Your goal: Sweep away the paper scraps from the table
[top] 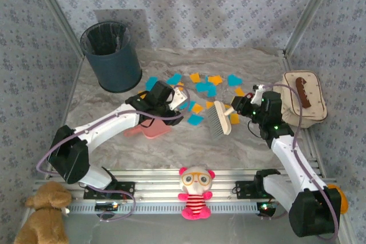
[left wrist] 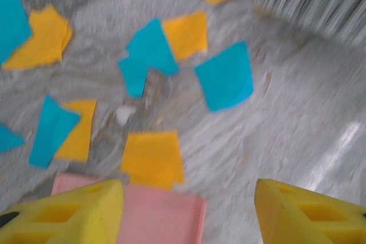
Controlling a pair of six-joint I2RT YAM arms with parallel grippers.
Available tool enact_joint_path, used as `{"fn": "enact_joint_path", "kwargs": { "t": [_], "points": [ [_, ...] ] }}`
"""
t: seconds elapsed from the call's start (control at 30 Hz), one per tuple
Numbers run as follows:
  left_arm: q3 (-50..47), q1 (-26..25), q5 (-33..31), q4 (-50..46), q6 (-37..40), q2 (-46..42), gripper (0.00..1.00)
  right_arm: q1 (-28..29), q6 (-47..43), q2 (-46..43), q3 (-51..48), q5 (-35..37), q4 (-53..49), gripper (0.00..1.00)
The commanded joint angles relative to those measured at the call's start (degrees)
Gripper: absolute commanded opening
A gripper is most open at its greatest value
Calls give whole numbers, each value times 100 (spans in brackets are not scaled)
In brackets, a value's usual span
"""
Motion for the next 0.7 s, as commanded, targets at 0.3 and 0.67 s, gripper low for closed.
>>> {"fn": "enact_joint_path", "kwargs": {
  "t": [0.3, 0.67],
  "points": [
    [562, 185, -292, -2243, 739, 677, 54, -260, -230, -311, 286, 220, -487, 0],
    [677, 192, -456, -2239, 718, 1484, 47, -326, -160, -314, 217, 159, -388, 0]
  ]
}}
